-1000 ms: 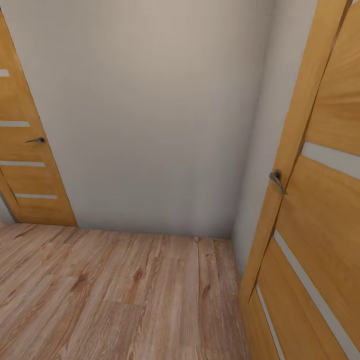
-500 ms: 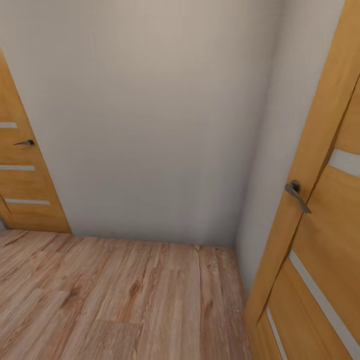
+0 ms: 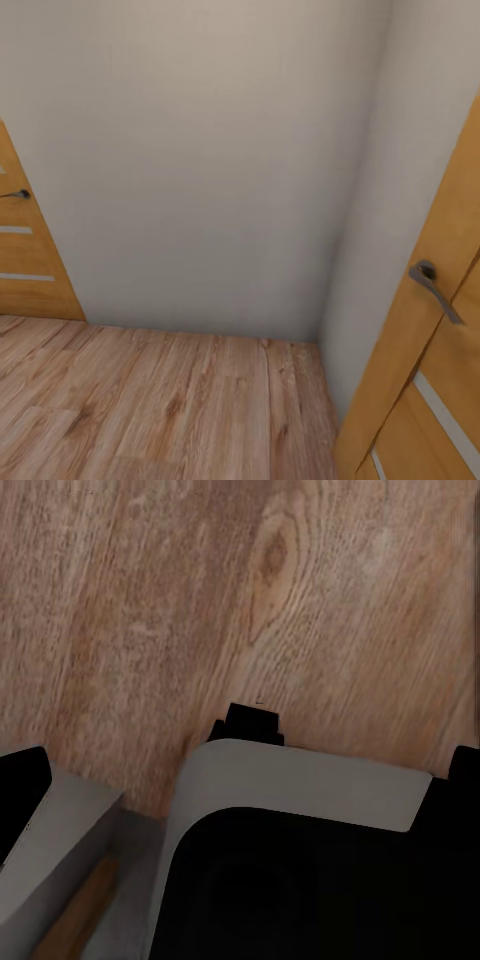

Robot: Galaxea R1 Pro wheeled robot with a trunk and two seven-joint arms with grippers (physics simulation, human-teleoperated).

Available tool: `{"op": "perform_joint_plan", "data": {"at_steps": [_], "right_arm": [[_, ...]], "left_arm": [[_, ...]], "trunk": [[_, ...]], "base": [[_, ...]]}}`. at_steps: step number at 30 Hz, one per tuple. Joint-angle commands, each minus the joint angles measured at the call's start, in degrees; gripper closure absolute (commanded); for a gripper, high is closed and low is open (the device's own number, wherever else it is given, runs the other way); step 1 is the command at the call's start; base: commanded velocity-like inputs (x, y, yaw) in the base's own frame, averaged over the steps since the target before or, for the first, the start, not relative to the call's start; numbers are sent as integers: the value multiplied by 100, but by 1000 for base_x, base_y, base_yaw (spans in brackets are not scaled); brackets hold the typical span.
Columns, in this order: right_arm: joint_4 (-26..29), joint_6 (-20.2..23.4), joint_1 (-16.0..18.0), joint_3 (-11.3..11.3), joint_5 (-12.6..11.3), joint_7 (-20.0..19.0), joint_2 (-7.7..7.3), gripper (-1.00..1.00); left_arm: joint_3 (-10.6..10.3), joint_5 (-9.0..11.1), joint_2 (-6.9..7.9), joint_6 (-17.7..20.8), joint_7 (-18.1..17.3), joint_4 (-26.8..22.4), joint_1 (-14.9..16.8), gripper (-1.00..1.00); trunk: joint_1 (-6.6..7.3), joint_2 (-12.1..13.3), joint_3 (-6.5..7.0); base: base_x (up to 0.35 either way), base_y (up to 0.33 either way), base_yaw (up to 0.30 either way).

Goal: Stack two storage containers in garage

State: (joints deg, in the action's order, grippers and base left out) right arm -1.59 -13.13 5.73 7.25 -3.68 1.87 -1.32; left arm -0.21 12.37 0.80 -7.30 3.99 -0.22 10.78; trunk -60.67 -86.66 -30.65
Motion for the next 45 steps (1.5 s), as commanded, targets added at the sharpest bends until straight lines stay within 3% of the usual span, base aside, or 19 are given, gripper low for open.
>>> {"op": "perform_joint_plan", "data": {"at_steps": [1,15,32,45], "right_arm": [[-17,-31,7,48,-37,19,4,-100],[-17,-31,7,48,-28,53,20,-100],[-17,-31,7,37,-28,59,24,-100],[-17,-31,7,48,-23,59,25,-100]], "left_arm": [[-6,32,-1,-18,5,4,3,-100],[-6,30,-1,-26,5,4,3,-100],[-6,29,-1,-34,5,4,3,-100],[-6,29,-1,-40,5,4,3,-100]], "trunk": [[-3,-3,-6],[-3,-3,-6],[-3,-3,-6],[-3,-3,-6]], "base": [[322,0,0],[322,0,3],[322,0,228],[322,0,43]]}}
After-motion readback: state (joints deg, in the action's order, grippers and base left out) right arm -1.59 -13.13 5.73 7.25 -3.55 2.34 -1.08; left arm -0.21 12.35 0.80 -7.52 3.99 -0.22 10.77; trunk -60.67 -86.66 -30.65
